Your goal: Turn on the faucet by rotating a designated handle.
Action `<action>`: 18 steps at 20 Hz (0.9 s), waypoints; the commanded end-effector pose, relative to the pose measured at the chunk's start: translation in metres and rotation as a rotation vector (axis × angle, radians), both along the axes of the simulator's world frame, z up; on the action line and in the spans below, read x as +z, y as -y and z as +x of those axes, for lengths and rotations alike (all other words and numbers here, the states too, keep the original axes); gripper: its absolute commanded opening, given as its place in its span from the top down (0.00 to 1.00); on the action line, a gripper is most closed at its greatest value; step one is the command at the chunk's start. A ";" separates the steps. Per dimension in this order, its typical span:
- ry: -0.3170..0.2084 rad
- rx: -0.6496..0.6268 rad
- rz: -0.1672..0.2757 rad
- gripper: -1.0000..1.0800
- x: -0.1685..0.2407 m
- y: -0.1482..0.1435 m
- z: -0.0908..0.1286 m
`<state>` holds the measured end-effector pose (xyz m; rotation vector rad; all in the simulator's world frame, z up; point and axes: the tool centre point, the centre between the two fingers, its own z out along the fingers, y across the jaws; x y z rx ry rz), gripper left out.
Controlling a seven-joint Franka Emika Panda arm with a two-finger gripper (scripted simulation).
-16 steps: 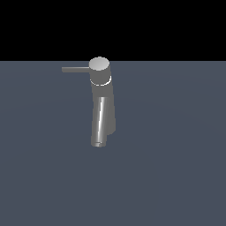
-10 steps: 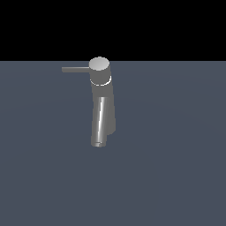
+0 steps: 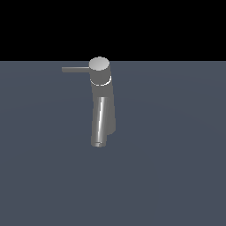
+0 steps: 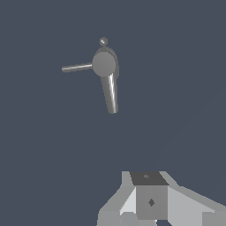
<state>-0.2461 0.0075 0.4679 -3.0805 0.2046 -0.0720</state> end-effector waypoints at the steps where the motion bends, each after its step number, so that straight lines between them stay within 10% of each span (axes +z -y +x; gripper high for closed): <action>1: 0.013 -0.047 0.014 1.00 -0.008 -0.006 0.002; 18: 0.137 -0.481 0.143 1.00 -0.077 -0.061 0.040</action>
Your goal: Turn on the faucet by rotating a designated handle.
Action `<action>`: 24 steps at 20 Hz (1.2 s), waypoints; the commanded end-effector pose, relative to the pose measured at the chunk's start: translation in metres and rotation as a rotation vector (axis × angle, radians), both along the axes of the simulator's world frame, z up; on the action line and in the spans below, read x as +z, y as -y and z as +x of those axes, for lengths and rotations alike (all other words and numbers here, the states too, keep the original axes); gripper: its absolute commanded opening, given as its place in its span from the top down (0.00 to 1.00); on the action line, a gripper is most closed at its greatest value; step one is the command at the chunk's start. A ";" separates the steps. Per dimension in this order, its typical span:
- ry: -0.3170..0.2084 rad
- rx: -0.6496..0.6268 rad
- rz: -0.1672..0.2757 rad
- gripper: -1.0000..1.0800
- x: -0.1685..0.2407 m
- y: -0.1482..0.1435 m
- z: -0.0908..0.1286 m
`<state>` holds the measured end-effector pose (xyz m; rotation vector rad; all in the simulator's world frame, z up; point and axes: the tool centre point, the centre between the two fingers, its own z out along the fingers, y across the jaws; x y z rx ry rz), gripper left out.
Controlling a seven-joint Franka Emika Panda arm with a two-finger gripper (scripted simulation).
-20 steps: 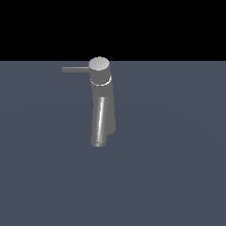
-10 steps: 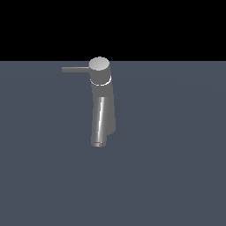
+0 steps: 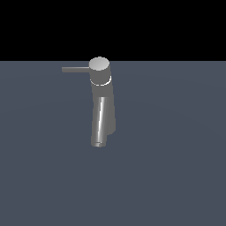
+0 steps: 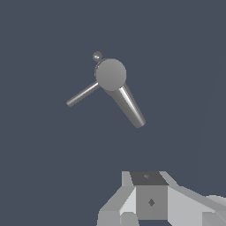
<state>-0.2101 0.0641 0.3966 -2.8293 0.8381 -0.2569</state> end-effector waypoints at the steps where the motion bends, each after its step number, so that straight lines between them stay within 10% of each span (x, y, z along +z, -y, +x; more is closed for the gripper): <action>1: 0.019 -0.064 0.019 1.00 -0.009 -0.007 0.008; 24: 0.176 -0.591 0.182 1.00 -0.074 -0.054 0.100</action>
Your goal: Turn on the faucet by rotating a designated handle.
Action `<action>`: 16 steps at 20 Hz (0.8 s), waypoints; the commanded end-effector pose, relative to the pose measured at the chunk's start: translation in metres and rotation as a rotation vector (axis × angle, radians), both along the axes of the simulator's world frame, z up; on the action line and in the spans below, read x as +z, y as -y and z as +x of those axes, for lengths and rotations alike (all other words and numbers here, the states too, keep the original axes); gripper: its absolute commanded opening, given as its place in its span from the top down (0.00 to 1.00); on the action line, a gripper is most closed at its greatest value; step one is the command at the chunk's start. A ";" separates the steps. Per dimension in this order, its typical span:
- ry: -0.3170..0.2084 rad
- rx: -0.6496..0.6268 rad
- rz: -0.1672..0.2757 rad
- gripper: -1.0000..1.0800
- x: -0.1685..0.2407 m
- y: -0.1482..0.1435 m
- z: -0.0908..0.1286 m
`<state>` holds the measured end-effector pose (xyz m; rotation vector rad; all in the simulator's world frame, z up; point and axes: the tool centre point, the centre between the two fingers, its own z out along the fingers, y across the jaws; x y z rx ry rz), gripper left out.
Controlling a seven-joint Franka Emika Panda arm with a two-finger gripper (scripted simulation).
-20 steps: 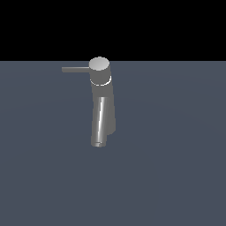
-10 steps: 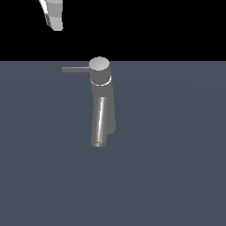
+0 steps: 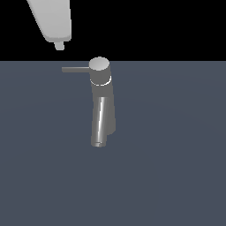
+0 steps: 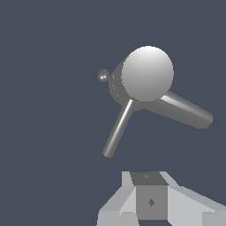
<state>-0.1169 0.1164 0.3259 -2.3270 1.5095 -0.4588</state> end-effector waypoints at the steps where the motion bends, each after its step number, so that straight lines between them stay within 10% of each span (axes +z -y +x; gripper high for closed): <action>1: 0.017 -0.055 0.019 1.00 -0.006 -0.003 0.012; 16: 0.090 -0.299 0.091 1.00 -0.026 -0.007 0.066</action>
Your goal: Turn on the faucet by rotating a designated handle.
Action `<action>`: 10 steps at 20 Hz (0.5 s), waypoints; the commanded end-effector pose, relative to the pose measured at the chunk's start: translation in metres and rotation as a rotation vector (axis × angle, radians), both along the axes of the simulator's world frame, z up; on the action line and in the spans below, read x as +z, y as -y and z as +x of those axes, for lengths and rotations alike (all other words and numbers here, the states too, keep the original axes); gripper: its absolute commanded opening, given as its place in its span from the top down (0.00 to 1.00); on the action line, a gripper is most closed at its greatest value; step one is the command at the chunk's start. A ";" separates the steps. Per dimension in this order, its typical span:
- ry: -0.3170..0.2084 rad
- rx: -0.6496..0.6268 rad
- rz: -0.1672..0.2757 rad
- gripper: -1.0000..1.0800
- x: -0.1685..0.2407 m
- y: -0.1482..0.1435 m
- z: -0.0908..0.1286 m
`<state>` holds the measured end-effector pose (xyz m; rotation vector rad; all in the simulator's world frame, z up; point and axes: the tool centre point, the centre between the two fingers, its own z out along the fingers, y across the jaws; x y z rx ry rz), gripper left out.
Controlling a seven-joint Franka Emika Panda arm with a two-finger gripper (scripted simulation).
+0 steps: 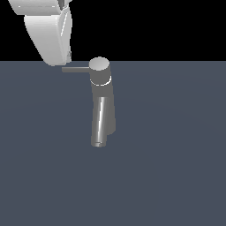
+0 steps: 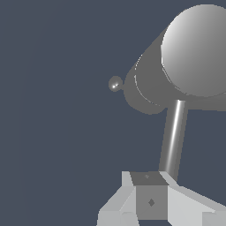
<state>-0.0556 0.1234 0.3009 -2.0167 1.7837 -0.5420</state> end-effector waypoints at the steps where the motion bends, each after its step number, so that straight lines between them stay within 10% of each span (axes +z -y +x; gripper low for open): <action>1: 0.010 -0.032 0.010 1.00 -0.002 0.000 0.007; 10: 0.028 -0.101 0.024 1.00 -0.007 0.003 0.023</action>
